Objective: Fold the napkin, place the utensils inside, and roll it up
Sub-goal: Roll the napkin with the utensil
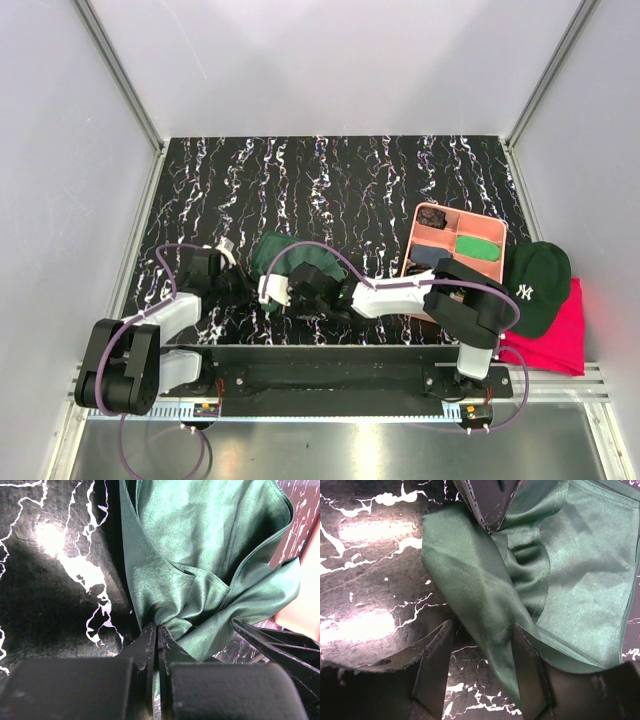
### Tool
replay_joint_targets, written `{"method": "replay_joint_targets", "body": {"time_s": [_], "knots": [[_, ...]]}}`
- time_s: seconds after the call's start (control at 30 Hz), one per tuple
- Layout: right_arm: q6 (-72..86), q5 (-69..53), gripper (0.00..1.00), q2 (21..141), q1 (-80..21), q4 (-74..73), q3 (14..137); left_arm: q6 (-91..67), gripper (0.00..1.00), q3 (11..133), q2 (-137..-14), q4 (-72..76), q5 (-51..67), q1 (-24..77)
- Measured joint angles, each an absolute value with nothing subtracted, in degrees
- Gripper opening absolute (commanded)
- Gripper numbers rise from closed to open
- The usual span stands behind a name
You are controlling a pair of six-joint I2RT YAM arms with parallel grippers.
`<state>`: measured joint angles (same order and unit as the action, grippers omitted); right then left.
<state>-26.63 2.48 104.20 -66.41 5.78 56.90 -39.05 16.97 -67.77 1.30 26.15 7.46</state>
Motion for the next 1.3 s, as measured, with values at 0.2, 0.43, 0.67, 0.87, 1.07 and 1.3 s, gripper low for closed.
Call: {"method": "replay_joint_targets", "body": {"time_s": [0.2, 0.43, 0.67, 0.87, 1.07, 1.3], "knots": [[-26.9, 1.8, 0.59, 106.1, -65.3, 5.5, 59.0, -39.0, 0.00, 17.6, -68.7, 1.2, 26.3, 7.5], [-26.7, -2.8, 0.61, 107.7, -62.7, 2.7, 61.9, -38.8, 0.00, 18.4, -70.2, 1.7, 26.6, 7.5], [-26.6, -5.8, 0.64, 110.2, -61.8, -1.0, 65.7, -38.0, 0.00, 20.7, -73.6, 2.2, 27.3, 7.4], [-26.7, -5.7, 0.53, 110.7, -61.7, -2.2, 66.5, -37.4, 0.00, 22.9, -77.5, 3.4, 28.5, 7.4], [-26.7, -6.6, 0.42, 112.7, -61.4, -6.4, 70.3, -37.1, 0.00, 24.7, -80.0, 4.5, 29.2, 7.4], [-24.8, -10.3, 0.33, 115.9, -59.6, -13.3, 76.6, -36.3, 0.14, 25.4, -80.5, 4.8, 28.8, 7.4]]}}
